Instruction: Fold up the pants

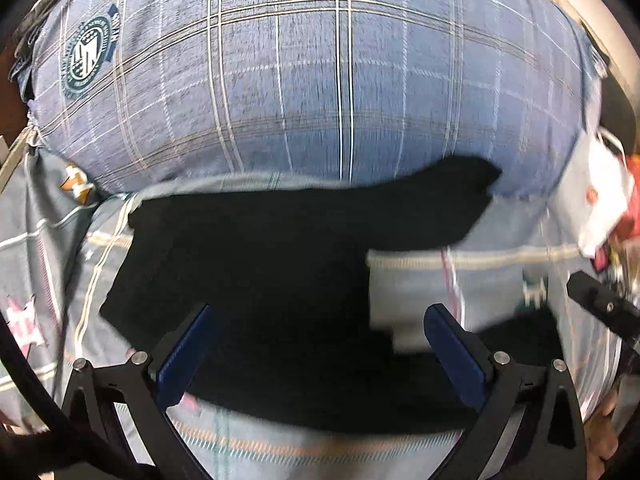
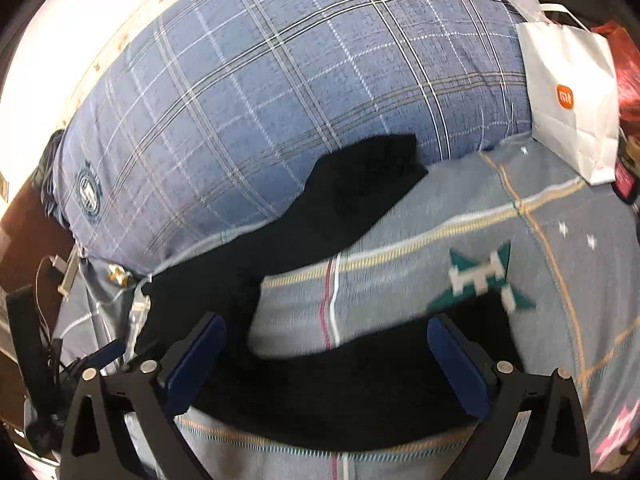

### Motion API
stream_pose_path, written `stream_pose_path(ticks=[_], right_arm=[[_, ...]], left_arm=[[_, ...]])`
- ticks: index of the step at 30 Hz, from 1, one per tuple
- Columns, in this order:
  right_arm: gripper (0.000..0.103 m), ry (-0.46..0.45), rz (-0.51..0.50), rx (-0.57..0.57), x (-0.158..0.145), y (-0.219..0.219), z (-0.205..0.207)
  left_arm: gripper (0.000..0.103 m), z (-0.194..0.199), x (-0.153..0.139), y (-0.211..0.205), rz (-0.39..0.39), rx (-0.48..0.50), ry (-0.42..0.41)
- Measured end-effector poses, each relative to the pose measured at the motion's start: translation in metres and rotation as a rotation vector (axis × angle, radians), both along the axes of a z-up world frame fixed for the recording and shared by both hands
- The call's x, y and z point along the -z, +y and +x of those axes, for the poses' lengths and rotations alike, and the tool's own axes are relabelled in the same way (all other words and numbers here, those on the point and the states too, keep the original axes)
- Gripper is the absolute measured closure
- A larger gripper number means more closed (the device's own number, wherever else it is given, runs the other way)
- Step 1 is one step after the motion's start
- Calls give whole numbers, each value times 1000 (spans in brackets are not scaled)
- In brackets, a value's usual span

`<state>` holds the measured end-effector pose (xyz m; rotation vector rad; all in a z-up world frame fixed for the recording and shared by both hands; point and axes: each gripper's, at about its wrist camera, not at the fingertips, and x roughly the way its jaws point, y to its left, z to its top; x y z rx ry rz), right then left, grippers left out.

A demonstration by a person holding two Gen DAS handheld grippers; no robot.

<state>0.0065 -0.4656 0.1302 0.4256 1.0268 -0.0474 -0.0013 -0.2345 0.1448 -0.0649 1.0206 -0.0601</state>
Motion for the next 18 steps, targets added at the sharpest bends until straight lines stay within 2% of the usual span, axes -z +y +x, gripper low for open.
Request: stream_pose_path(ticks=[3,6,8,12,13,16,17,18], right_arm=[[7,16,20,24,3,-18,37],[16,57,88,51,18,-36,74],[16,72,131,64,31,-49,110],[18,106,144,165,63,-72,180],[19,141,148,192,77,-75,200],[39,221,132,195,106,-73,237],[62,254,108,198,114,-72,243],[93,287,93,199,122,-71,246]], left_arm=[[0,22,9,-6,-42,11,4],[0,27,29,-2,-54,9,11],[0,31,40,4,-56,-18,40],[0,35,50,17,-84,-69,69],[0,34,51,19,-85,-72,73],[0,33,56,14,-77,-57,73],[0,32,55,14,-75,-50,73],[0,31,55,13,-75,-43,71]])
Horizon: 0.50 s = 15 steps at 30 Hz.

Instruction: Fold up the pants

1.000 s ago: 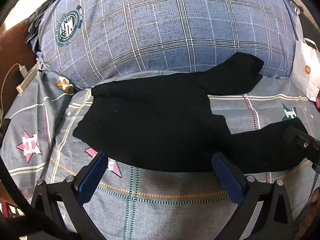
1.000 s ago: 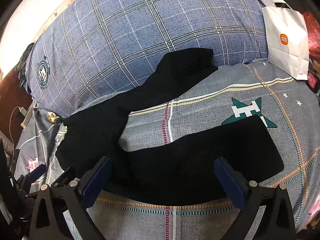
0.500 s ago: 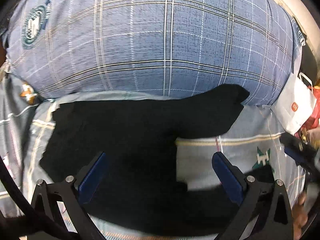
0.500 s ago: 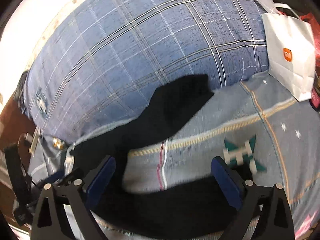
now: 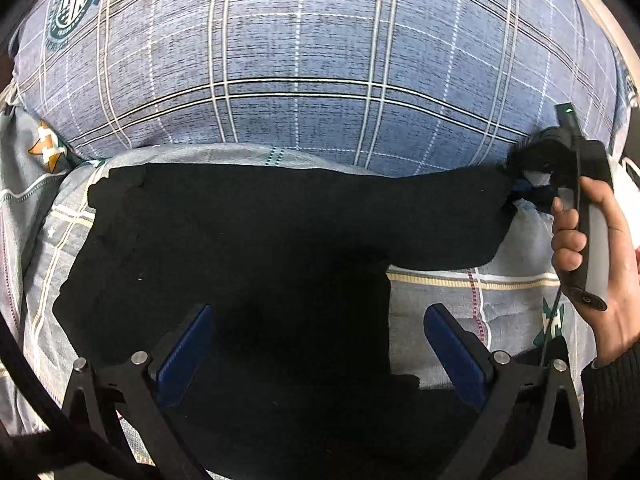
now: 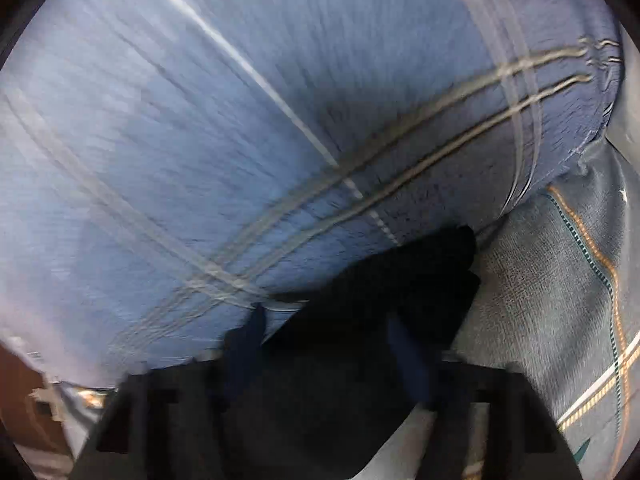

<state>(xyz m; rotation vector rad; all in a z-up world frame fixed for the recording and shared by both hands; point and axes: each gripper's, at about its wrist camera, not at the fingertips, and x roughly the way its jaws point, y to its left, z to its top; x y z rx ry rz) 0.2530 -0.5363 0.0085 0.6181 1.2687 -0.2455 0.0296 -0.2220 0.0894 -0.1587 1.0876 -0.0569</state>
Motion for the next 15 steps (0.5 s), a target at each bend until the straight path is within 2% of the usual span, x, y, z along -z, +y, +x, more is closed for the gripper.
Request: stream_pose_path(ticks=[2,6,7,10,12,15], right_arm=[[93,34,-14,19,4,-1,-8],[93,-97,-32,5,-46,5,-62],[93,-146,-18,-14,-64,13,-88],[93,-225,78,-31,-88,31,-156],[93,-256,106,-30,-90,44,-208],[93,-283,83,-6,-79,50,-242]], left_arm=[[0,-2,-3,0,-14,9,-11],[0,-8,-11,6,-88,22,-36],[0,-8,-13,7,-115,23,-41],[0,-11,-16,8,-190,31,-52],[0,-13,-16,8,-256,49,-41],[0,-14,-12,7,-322,63,-25]])
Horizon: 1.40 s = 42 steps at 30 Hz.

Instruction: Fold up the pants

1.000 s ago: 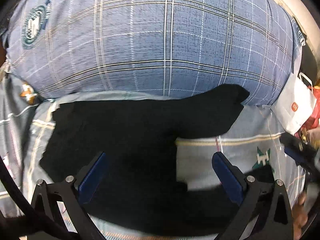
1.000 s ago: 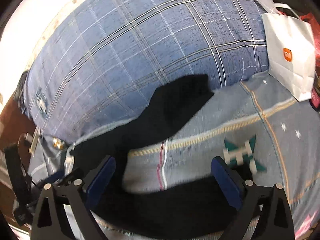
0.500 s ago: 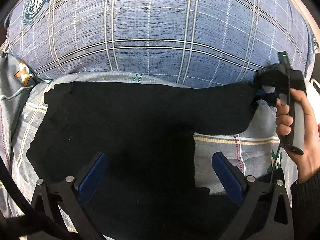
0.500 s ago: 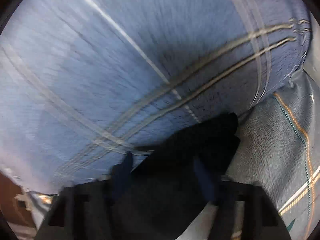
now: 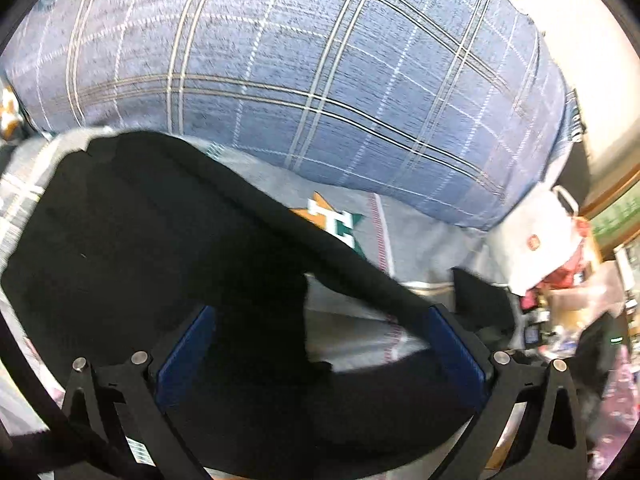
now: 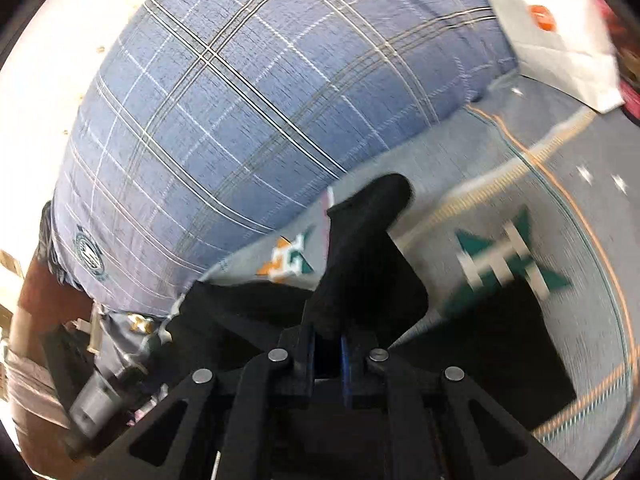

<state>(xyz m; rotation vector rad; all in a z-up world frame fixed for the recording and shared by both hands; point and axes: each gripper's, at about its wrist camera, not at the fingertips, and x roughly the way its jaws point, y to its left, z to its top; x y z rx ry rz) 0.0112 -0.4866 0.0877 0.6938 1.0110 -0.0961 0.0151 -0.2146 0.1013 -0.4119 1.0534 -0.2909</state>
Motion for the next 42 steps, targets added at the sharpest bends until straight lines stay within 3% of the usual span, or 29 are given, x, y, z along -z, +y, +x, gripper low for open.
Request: stream_pose_path(ticks=[2,5,10,11,12,13,14,16,18,22,25,28,30,31,39,40,41,42], right_arm=[[93,46,27,30,13,-3,1],[93,31,66,50,16,-10,1],[93,2,112,73,6,-15,-13],[93,-1,112,77,5,-20,-15],[93,5,120,82,7,-22,-15],[93,11,136,83,8,-22,-14],[93,26,167,84,12,-26,-14],[93,55,276,79,27,-39,-17],[93,50,383,105,34,-55,-18],[93,-71,322,107,0,-63,-28],[93,-128,247,107,-17,-55,-51],[93,-23,177,158,1,-46,-80],[93,112,240,172,36,-38,-95],[93,127,260,179,42,-36,-100],[86,58,237,269,27,-52,-116],[84,47,229,287,26,-61,-119],[73,41,220,300,25,-65,-120],[53,39,207,312,23,-68,-120]], left_arm=[[0,6,1,-5,2,-3,21],[0,23,-1,-18,33,-4,59],[2,77,30,-48,98,-2,247],[13,84,37,-51,131,-12,261],[34,90,45,-51,193,-35,276],[46,93,51,-49,248,-50,297],[60,93,57,-45,243,-67,334],[81,82,53,-32,115,-98,346],[89,63,31,-23,54,-124,292],[90,12,-8,-12,-65,-138,144],[89,-20,6,-16,-82,-128,99],[89,-39,56,-25,18,-80,216],[88,-48,67,-17,-20,-99,212],[87,-50,66,-15,-41,-99,202],[84,-53,64,-15,-31,-72,180],[83,-50,68,-13,-36,-73,182],[81,-54,67,-9,-44,-69,184],[81,-57,67,-2,-53,-65,182]])
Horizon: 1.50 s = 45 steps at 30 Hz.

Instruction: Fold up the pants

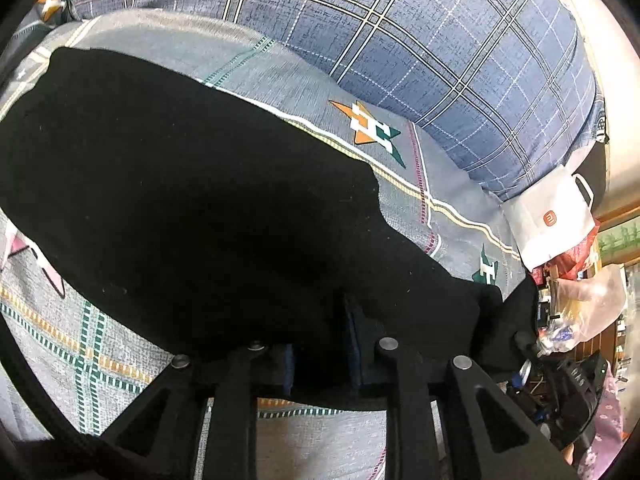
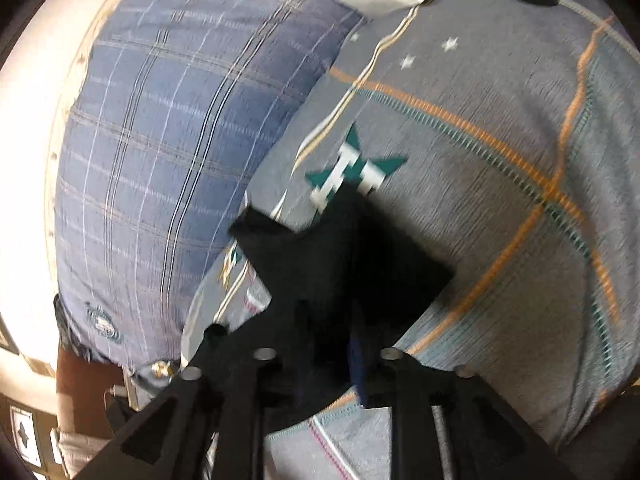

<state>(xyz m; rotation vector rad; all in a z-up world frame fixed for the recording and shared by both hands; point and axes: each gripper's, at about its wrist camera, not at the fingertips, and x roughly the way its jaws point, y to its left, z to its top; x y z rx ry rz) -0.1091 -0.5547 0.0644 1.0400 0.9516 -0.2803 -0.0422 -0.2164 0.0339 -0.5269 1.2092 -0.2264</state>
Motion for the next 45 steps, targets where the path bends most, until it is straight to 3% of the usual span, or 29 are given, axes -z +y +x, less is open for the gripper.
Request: stream_pose_path(ticks=[1,2,4,5,8,10,12,13,14,15,16,17,18,19,23,25,26,27,28,31,34,36,38,42,43,44,45], right_arm=[[42,1,-7,10,3,1,7],[43,0,-13,20,3,-1,7],[85,23,-73,16,-1,2,6],[95,21,-102,26,-7,1,2],[95,41,-242,96,-28,-3,-9],[95,75,-254,120,-25,-6,-9],[94,41,-253,151,-31,-4,-14],[94,-17,-310,159,-48,1,-17],[91,-58,-360,156,-60,7,-18],[77,-108,-408,144,-71,13,-17],[63,-176,-452,107,-85,25,-15],[15,-237,-493,42,-95,42,-11],[0,-314,-554,-88,-102,75,-4],[0,-314,-554,-88,-102,75,-4],[0,-323,-558,-374,-88,139,32],[1,-231,-594,-440,-70,156,40],[1,-231,-594,-440,-70,156,40],[1,-216,-593,-419,-67,146,41],[1,-182,-571,-357,-65,127,41],[1,-79,-444,-156,-57,62,27],[6,56,-286,-6,-34,1,11],[10,92,-186,-23,-26,-21,10],[10,114,-119,-129,-25,-36,21],[12,128,-205,-237,-24,-47,27],[18,125,-216,-232,-15,-49,23],[34,169,-196,-244,-4,-51,23],[38,174,-141,-246,2,-54,22]], left_arm=[[81,0,1,1,-7,-1,-2],[81,0,1,1,-12,-2,-6],[82,-3,-3,1,-11,2,-23],[84,-7,-6,2,-19,13,-41],[81,-11,-8,-1,-19,57,-52],[75,-13,-8,5,-12,66,-28],[67,-20,-20,19,-31,54,-72],[63,-23,-27,29,-30,39,-94],[53,-25,-34,39,-36,20,-113],[40,-25,-39,51,-37,-12,-121],[35,-23,-43,62,-24,-51,-118],[33,-20,-46,77,13,-109,-107],[33,-16,-48,92,47,-160,-94],[33,-11,-48,104,69,-191,-79],[33,5,-29,152,73,-276,-60],[34,-1,-13,173,7,-338,-4],[34,-7,-12,181,-50,-339,7],[34,-7,-12,177,-100,-316,-6],[34,-7,-16,169,-97,-290,-23],[33,-13,-43,120,23,-162,-166],[33,-26,-53,60,61,27,-247],[33,-35,-50,22,95,121,-242],[33,-45,-46,-24,136,225,-214],[33,-70,-46,-98,179,384,-221],[33,-72,-46,-112,182,404,-217],[33,-74,-44,-126,186,425,-208],[33,-75,-41,-139,187,439,-198]])
